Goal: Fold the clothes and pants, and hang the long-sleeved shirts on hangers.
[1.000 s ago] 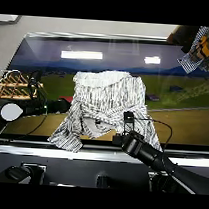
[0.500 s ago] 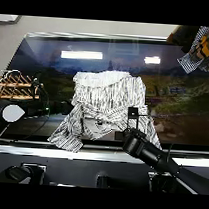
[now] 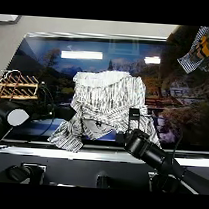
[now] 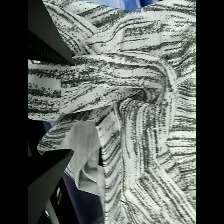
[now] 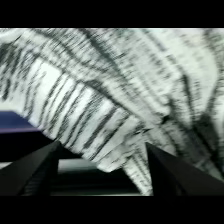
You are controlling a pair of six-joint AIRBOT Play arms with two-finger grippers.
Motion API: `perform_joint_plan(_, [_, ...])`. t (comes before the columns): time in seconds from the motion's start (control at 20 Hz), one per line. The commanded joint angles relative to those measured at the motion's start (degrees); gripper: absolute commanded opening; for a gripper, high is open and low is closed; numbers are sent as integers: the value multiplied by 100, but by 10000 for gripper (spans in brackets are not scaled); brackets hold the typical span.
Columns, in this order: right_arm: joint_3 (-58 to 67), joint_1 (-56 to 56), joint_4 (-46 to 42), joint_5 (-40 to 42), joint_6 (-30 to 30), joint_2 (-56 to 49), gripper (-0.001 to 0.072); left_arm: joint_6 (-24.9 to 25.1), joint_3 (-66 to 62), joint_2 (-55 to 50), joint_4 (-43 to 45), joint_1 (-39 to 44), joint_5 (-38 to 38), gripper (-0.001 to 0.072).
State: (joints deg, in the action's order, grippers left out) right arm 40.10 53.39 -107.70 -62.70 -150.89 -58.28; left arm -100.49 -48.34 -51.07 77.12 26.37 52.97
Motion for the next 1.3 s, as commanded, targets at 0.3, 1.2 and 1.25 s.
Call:
perform_joint_plan(0.3, [-11, -4, 229, 844, 584, -787, 631, -157, 245, 0, 160, 120, 57, 603])
perform_joint_plan(1.2, [643, -4, -684, -859, -55, -181, 32, -151, 238, -166, 149, 1021, -507, 602])
perform_joint_plan(1.25, [763, -4, -533, -931, 48, -138, 32, -151, 240, -299, 181, 1176, -479, 602])
